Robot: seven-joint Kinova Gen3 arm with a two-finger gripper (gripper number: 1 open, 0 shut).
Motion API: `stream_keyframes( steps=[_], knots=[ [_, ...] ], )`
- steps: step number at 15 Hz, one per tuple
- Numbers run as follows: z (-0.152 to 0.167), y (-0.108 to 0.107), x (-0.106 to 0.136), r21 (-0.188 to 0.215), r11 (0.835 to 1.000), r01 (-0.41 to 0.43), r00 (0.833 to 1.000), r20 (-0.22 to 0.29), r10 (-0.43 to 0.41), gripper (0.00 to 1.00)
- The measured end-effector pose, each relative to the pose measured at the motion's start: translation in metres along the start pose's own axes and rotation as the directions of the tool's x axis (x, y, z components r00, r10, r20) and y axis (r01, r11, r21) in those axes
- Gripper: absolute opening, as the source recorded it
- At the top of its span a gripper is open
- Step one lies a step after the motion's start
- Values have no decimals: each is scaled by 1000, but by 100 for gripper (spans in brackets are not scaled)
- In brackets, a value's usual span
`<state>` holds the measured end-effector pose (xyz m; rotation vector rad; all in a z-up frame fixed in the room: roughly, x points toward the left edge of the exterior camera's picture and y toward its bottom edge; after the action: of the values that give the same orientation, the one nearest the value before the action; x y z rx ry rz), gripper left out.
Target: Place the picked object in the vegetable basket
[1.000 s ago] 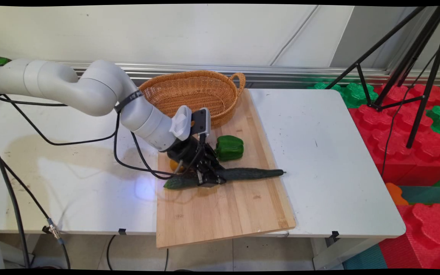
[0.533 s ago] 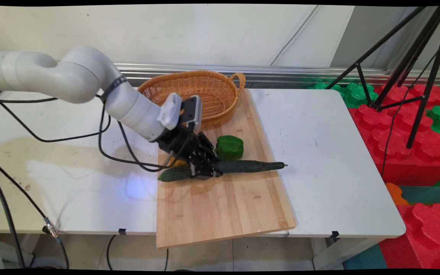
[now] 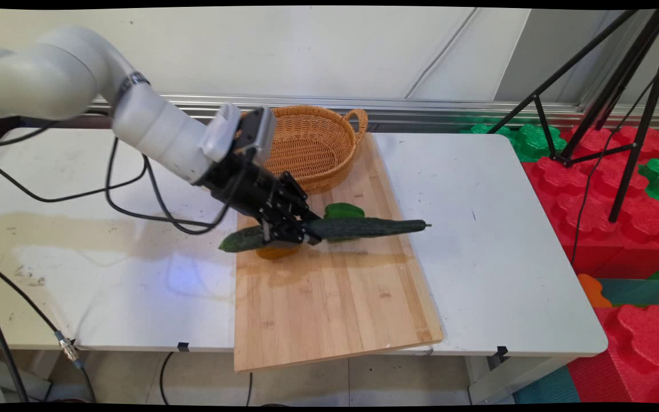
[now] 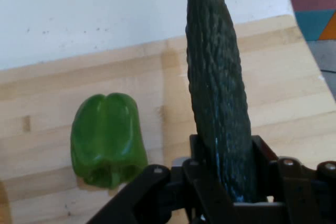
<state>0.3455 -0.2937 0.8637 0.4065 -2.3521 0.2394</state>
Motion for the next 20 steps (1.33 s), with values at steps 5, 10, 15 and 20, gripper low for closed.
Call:
stream_keyframes(
  steps=[5,10,15,20],
  knots=[
    [-33,-5,2,1,1000,-15,1000,-21,15,0],
    [-64,-20,0,31,999,-18,999,-28,19,0],
    [-93,-54,-6,109,994,-8,999,-36,12,0],
    [-101,-88,-9,190,982,-20,999,-36,27,0]
  ],
)
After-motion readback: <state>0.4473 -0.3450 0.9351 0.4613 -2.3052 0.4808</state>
